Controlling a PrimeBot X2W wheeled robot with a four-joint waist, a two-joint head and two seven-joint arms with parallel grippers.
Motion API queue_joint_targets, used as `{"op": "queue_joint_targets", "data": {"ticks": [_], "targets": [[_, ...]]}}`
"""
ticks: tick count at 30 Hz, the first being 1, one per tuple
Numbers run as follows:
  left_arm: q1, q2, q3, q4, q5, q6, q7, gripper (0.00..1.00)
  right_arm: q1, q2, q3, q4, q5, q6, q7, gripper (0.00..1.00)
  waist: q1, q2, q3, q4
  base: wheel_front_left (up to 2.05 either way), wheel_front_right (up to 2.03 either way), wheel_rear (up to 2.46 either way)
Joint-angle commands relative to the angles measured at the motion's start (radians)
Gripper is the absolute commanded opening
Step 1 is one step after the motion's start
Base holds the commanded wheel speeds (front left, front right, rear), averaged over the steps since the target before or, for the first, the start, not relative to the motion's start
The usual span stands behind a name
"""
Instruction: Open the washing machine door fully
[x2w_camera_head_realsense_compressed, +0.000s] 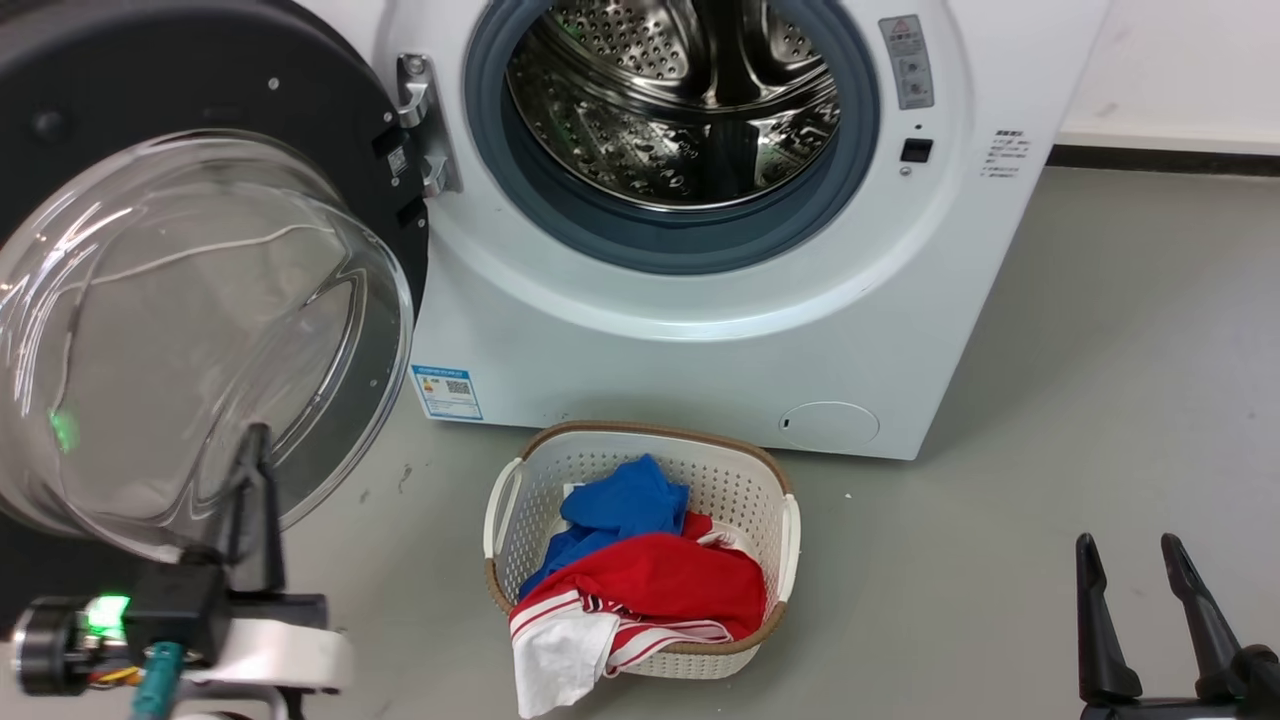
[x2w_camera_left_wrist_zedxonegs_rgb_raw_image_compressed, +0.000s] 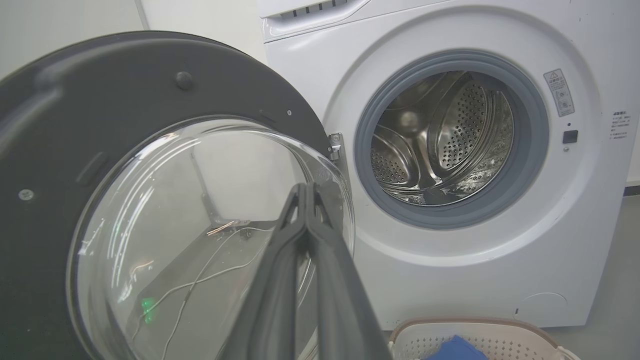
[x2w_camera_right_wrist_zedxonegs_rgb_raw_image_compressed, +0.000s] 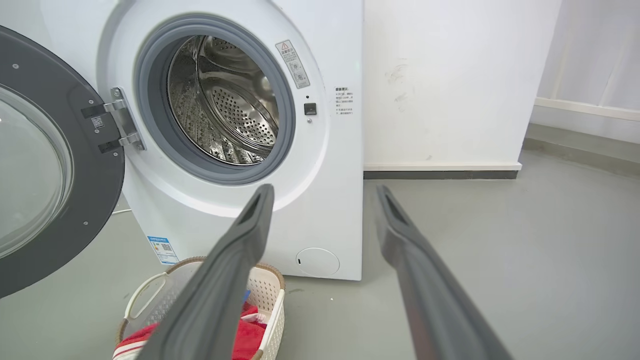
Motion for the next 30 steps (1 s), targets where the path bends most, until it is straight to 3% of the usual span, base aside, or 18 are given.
{"op": "queue_joint_targets", "data": {"ticks": [1,13,16,17,18,19,30], "targets": [[0.018,-0.009,-0.025,0.006,-0.002,-0.006,0.002,0.00,0.009,0.002,-0.001,-0.009,-0.008,0.000,-0.002,1.00,0.0000,-0.0001,-0.007,-0.011,0.00,0.00,0.00],[0.047,-0.035,-0.188,0.097,-0.030,-0.020,0.002,0.00,0.047,0.002,-0.016,-0.041,0.010,0.000,-0.002,1.00,0.0000,-0.0001,-0.025,-0.034,0.00,0.00,0.00],[0.058,-0.039,-0.205,0.109,-0.028,-0.006,0.002,0.00,0.056,0.002,-0.020,-0.038,0.016,0.000,-0.002,1.00,0.0000,-0.0001,-0.030,-0.037,0.00,0.00,0.00],[0.062,-0.040,-0.211,0.115,-0.031,-0.003,0.002,0.08,0.058,0.002,-0.020,-0.037,0.018,0.000,-0.002,1.00,0.0000,-0.0001,-0.031,-0.038,0.00,0.00,0.00],[0.064,-0.042,-0.215,0.118,-0.033,0.001,0.002,0.50,0.061,0.002,-0.020,-0.037,0.019,0.000,-0.002,1.00,0.0000,-0.0001,-0.032,-0.039,0.00,0.00,0.00],[0.066,-0.043,-0.217,0.119,-0.037,0.004,0.002,1.00,0.063,0.002,-0.020,-0.037,0.019,0.000,-0.002,1.00,0.0000,-0.0001,-0.033,-0.040,0.00,0.00,0.00],[0.091,-0.052,-0.222,0.118,-0.064,0.037,0.002,1.00,0.070,0.002,-0.018,-0.033,0.012,0.000,-0.002,1.00,0.0000,-0.0001,-0.043,-0.042,0.00,0.00,0.00]]}}
